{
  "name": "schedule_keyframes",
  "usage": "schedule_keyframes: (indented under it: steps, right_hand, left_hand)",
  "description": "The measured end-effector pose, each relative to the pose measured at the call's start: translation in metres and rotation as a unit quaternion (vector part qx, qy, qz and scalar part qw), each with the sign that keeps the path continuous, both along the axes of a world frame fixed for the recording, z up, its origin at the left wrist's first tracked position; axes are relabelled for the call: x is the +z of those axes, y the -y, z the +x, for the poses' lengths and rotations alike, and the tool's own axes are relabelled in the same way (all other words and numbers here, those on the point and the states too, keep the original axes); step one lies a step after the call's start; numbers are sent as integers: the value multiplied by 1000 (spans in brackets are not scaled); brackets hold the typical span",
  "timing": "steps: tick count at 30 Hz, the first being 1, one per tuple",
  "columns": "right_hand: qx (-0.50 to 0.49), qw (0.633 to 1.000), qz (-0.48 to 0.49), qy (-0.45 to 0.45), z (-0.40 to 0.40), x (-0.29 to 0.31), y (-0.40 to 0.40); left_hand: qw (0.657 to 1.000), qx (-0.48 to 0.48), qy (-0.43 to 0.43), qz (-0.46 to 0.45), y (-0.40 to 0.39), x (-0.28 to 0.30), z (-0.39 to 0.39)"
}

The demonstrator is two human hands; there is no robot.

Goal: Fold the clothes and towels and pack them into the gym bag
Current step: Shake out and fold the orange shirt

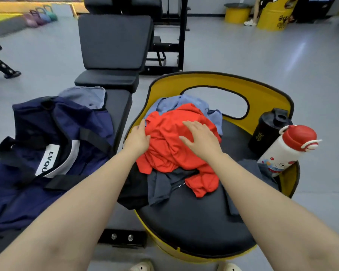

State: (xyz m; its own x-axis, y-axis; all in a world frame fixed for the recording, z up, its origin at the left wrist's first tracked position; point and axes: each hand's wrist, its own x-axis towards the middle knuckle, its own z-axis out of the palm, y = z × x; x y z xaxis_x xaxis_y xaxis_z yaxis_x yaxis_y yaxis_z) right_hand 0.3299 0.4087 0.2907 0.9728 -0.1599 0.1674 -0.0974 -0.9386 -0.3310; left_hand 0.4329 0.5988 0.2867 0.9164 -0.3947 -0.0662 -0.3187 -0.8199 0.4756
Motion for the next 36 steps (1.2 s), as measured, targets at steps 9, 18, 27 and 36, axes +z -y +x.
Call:
schedule_keyframes:
  steps: [9,18,27,36]
  right_hand:
    - [53,995,-61,-49,77,2,-20]
    - [74,992,-98,-31,72,12,-38]
    - [7,999,43,28,35,85,-36]
    - [-48,985,121,116,-21,199,-35]
  left_hand:
    - [998,-18,-49,-37,19,-9,36]
    - [998,-3,3,-68,-6,6,23]
    - [990,-36,42,-130,-11,108,-11]
    - [974,-53,123,-183,-3,220,-57]
